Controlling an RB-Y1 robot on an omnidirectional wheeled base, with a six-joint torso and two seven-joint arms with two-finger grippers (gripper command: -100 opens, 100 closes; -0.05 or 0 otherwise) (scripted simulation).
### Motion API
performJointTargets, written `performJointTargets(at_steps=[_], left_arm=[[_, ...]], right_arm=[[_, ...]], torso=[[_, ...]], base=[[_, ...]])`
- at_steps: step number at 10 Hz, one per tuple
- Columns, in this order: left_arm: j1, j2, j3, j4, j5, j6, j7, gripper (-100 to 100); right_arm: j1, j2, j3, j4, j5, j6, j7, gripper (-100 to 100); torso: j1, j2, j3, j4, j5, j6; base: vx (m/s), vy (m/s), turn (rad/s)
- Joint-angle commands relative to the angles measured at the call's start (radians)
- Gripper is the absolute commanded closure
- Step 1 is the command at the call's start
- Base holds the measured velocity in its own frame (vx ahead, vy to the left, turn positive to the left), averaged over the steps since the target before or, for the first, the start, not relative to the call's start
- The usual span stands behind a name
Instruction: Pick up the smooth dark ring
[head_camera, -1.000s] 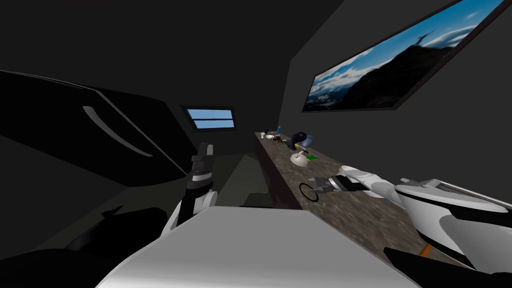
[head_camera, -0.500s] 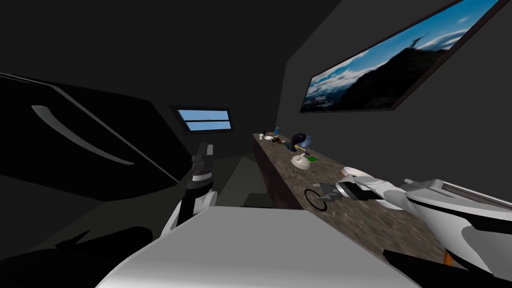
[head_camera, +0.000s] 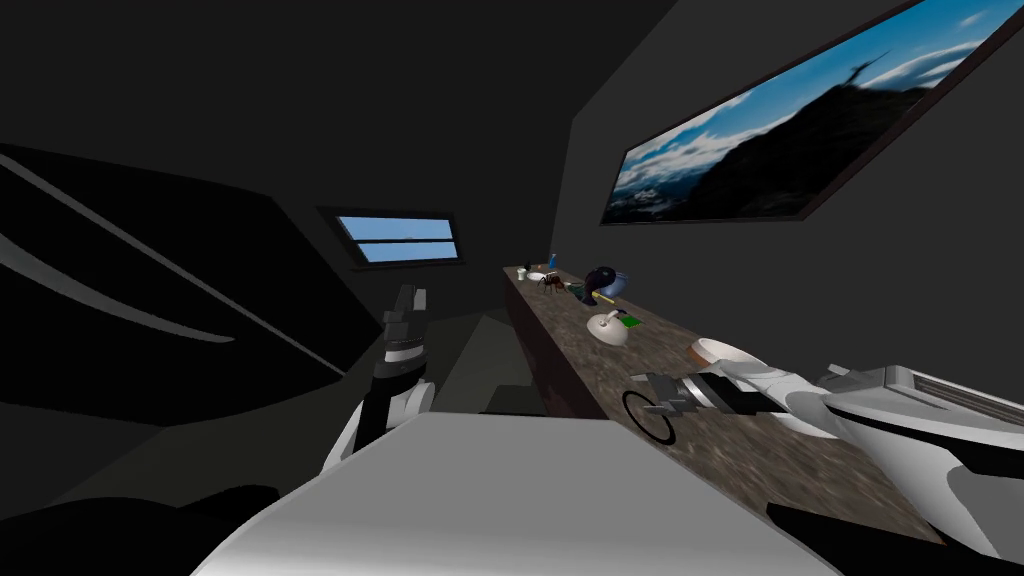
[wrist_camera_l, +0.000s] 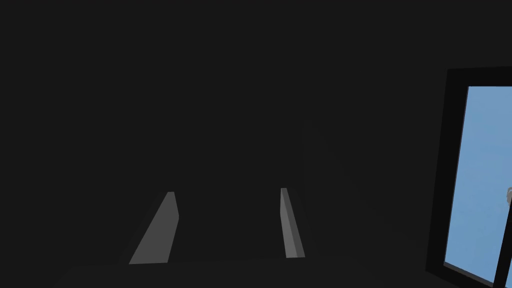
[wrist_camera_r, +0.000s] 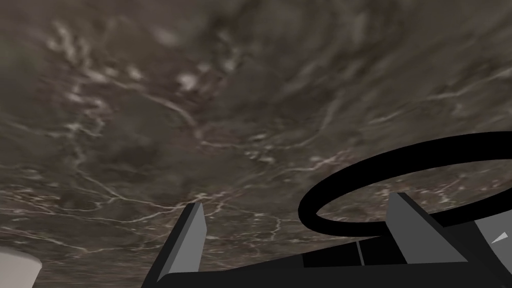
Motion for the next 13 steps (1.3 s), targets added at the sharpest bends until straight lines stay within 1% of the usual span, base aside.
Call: performJointTargets(at_steps=[1,3,4,5,6,9,10,11,12,13], left_arm=[[0.0,0.0,0.0,0.0,0.0,0.0,0.0,0],[0.0,0.0,0.0,0.0,0.0,0.0,0.0,0],[0.0,0.0,0.0,0.0,0.0,0.0,0.0,0],[0.0,0.0,0.0,0.0,0.0,0.0,0.0,0],[0.0,0.0,0.0,0.0,0.0,0.0,0.0,0],[0.0,0.0,0.0,0.0,0.0,0.0,0.0,0],[0.0,0.0,0.0,0.0,0.0,0.0,0.0,0],[0.0,0.0,0.0,0.0,0.0,0.0,0.0,0],[0.0,0.0,0.0,0.0,0.0,0.0,0.0,0],[0.0,0.0,0.0,0.0,0.0,0.0,0.0,0]], right_arm=[[0.023,-0.011,0.008,-0.007,-0.02,-0.003,0.034,-100],[0.063,-0.025,0.025,-0.005,-0.056,-0.02,0.091,-100],[0.052,-0.013,0.017,0.016,-0.047,-0.023,0.078,-100],[0.055,-0.013,0.017,0.017,-0.05,-0.026,0.086,100],[0.054,-0.013,0.017,0.017,-0.05,-0.026,0.085,100],[0.054,-0.013,0.018,0.016,-0.049,-0.029,0.085,100],[0.054,-0.013,0.018,0.016,-0.049,-0.029,0.086,0],[0.023,-0.011,0.008,-0.007,-0.02,-0.003,0.036,100],[0.023,-0.011,0.008,-0.007,-0.02,-0.003,0.034,100],[0.003,-0.005,0.0,-0.009,-0.002,0.006,0.0,100]], torso=[[0.0,0.0,0.0,0.0,0.0,0.0],[0.001,-0.002,-0.001,-0.001,-0.001,0.002],[0.002,-0.004,-0.003,-0.003,-0.002,0.003],[-0.001,0.0,-0.001,-0.002,-0.003,0.002],[-0.003,0.003,0.001,-0.002,-0.003,0.003],[-0.008,0.003,0.0,-0.002,-0.005,0.002],[-0.008,0.003,0.0,-0.002,-0.005,0.002],[-0.008,0.003,0.0,-0.002,-0.005,0.002],[-0.01,0.006,0.002,-0.001,-0.006,0.0],[-0.013,0.009,0.004,0.0,-0.006,0.002]], base=[[0.056,0.018,-0.059],[0.153,0.079,-0.138],[0.073,0.045,-0.041],[0.012,0.009,0.008],[0.002,0.004,-0.017],[0.0,0.0,0.0],[0.0,0.0,0.0],[-0.091,-0.053,0.182],[-0.137,-0.081,0.124],[-0.149,-0.067,0.063]])
